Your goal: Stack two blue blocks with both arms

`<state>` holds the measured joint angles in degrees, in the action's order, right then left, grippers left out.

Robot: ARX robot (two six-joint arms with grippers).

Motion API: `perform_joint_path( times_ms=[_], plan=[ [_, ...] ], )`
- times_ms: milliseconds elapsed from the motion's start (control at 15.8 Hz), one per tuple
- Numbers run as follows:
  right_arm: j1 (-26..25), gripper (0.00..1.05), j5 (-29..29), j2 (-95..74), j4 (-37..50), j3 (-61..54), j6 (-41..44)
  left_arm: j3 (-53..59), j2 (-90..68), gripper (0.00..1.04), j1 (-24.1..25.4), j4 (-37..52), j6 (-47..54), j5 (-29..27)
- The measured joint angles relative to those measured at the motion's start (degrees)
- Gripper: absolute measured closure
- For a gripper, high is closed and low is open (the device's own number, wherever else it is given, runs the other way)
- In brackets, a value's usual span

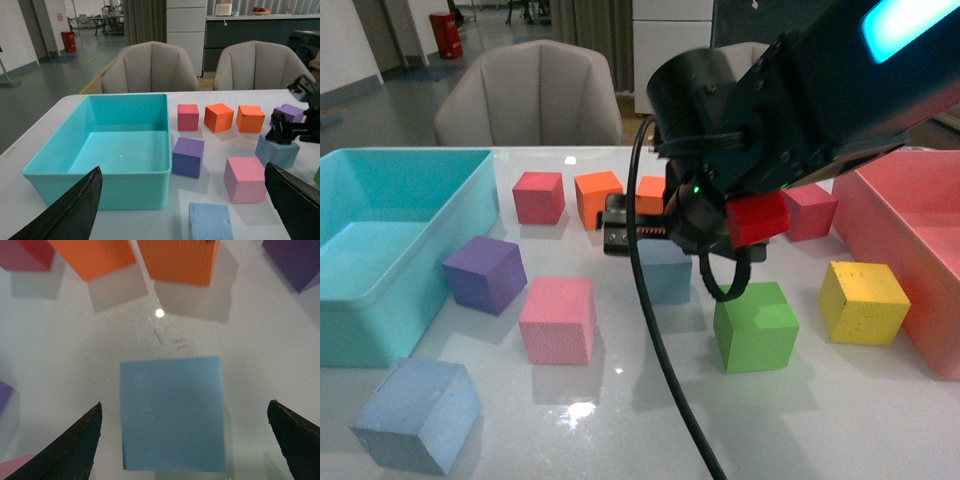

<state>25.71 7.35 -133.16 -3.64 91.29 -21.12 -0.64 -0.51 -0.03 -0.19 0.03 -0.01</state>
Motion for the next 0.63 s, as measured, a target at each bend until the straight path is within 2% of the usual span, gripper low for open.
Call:
perform_joint_path(
  times_ms=[316, 632],
  plan=[
    [-2.8, 0.06, -2.9, 14.2, 9.9, -11.8, -0.7, 0.0, 0.0, 0.07, 0.0, 0.0, 0.0, 0.0],
    [-5.9, 0.06, -3.0, 40.4, 27.7, -38.0, 0.2, 0.0, 0.0, 0.07, 0.0, 0.0, 0.0, 0.0]
  ],
)
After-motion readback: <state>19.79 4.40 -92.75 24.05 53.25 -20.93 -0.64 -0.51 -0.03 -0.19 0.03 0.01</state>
